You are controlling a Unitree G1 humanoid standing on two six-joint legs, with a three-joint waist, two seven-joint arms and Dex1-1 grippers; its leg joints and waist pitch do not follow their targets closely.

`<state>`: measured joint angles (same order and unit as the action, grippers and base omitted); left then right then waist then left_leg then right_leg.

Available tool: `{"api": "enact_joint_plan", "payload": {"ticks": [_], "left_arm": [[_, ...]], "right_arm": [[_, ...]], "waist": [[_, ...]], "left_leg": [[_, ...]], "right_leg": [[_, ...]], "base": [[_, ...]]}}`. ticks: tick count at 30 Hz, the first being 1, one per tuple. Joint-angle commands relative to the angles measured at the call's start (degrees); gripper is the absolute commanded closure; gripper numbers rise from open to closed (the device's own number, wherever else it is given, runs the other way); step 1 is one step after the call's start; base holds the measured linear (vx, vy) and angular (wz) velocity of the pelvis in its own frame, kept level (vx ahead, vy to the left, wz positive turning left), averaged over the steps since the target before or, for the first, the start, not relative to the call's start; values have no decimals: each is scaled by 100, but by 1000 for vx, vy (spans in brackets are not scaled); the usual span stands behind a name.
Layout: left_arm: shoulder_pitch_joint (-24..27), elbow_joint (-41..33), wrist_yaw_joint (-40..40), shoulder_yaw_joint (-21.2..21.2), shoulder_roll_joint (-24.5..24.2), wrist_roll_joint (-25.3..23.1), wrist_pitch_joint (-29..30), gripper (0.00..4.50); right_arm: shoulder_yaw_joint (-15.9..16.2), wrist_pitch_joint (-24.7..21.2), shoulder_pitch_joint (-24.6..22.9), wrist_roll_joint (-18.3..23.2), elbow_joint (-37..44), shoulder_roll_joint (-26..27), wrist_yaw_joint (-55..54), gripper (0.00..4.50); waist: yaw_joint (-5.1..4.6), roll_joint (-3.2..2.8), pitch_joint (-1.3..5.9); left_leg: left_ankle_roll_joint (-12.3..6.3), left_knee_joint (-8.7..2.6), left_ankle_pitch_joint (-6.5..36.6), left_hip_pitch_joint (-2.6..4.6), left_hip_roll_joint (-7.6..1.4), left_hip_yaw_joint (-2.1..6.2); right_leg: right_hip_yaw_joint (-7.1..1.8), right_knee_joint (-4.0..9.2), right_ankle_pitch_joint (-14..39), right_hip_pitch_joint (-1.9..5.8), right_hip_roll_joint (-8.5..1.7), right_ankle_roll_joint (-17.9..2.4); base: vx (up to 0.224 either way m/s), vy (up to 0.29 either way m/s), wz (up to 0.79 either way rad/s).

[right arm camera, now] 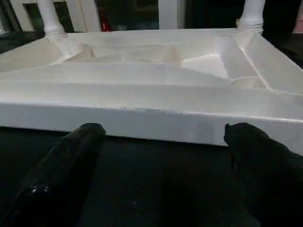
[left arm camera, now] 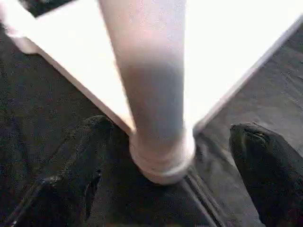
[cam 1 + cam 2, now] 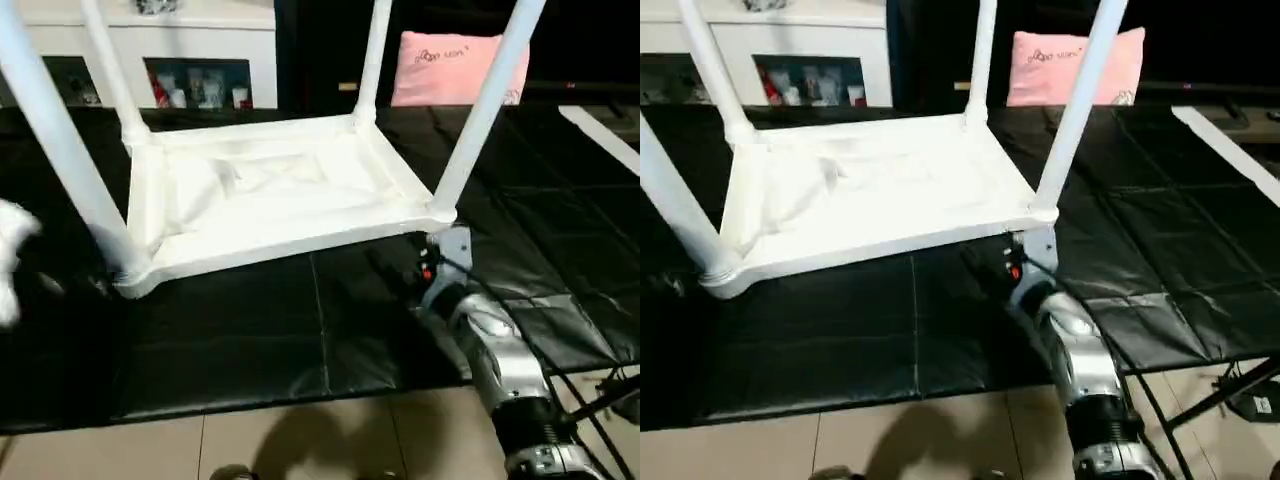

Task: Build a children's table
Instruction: Rotate table base

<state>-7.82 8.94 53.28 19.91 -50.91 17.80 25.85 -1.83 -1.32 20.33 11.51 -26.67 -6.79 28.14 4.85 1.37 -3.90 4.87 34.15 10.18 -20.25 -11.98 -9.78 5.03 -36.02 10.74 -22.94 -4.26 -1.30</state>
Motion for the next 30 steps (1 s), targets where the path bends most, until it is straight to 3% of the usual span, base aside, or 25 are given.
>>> {"api": "enact_joint_plan", "payload": {"ticks": [1, 4, 6, 7, 10, 11, 12, 18, 19, 22, 24, 30], "left_arm": [[-160, 121, -62, 81, 45, 36, -92, 5], [-534, 198, -85, -91, 378, 176, -201, 5], [-719, 269, -84, -163, 576, 273, -235, 5], [-856, 280, -55, -194, 758, 408, -212, 5], [-937, 132, 47, -211, 966, 703, -38, 5], [-938, -67, 195, -240, 1105, 998, 191, 5], [-930, -131, 251, -252, 1139, 1085, 265, 5], [-705, -961, 709, -406, 1324, 1920, 963, 5], [-501, -1404, 1005, -558, 1254, 2365, 1338, 5], [-265, -1980, 1202, -856, 1260, 2816, 1764, 5], [-205, -2244, 1218, -1039, 1329, 2931, 1920, 5], [-337, -2543, 849, -1658, 1881, 2890, 2017, 5]], "right_arm": [[43, -136, -87, 111, 235, 8, 109, 0], [476, 45, -213, -438, 271, -165, 181, 0], [517, -109, -192, -531, 247, -146, 14, 0], [531, -195, -120, -657, 137, -122, -202, 0], [542, -477, 48, -955, -96, -115, -742, 0], [487, -875, 173, -856, -243, -86, -760, 0], [462, -957, 203, -771, -280, -73, -688, 0], [427, -897, 489, -1021, -817, -55, -1244, 0], [388, -782, 718, -1082, -1217, -15, -1428, 0], [386, -640, 1092, -1095, -1707, 101, -1447, 0], [407, -623, 1276, -1061, -1874, 207, -1361, 0], [602, -360, 1827, -1091, -2458, 601, -1169, 0]], "waist": [[-30, -170, 349], [2, -187, 352], [13, -197, 350], [4, -193, 370], [-11, -177, 383], [-21, -180, 388], [-21, -180, 388], [-10, -185, 390], [-18, -195, 381], [-69, -194, 369], [-88, -204, 356], [-235, -133, 365]], "left_leg": [[175, -509, 2135, 92, -106, 59], [202, -501, 2071, 112, -118, 43], [248, -501, 2037, 106, -101, 38], [277, -509, 1986, 58, -109, 65], [309, -486, 1834, 77, -87, 43], [303, -475, 1783, 70, -87, 38], [303, -475, 1783, 70, -87, 38], [337, -466, 1722, 66, -91, 19], [325, -464, 1776, 64, -84, 15], [336, -470, 1908, 60, -86, 18], [337, -462, 1946, 60, -76, 12], [300, -452, 1769, 8, -67, 24]], "right_leg": [[-345, 517, 1837, 183, -343, -943], [-346, 518, 1699, 165, -350, -1014], [-348, 510, 1640, 183, -347, -1050], [-344, 478, 1581, 242, -368, -1046], [-351, 467, 1497, 229, -356, -1083], [-356, 444, 1410, 241, -350, -1111], [-356, 444, 1410, 241, -350, -1111], [-343, 420, 1225, 232, -341, -1199], [-346, 435, 1288, 237, -336, -1149], [-338, 440, 1513, 232, -328, -1122], [-343, 438, 1522, 228, -315, -1102], [-343, 452, 1637, 285, -320, -1019]], "base": [[0, 0, 0], [0, 0, 0], [0, 0, 0], [0, 0, 0], [0, 0, 0], [0, 0, 0], [0, 0, 0], [0, 0, 0], [0, 0, 0], [0, 0, 0], [0, 0, 0], [0, 0, 0]]}}
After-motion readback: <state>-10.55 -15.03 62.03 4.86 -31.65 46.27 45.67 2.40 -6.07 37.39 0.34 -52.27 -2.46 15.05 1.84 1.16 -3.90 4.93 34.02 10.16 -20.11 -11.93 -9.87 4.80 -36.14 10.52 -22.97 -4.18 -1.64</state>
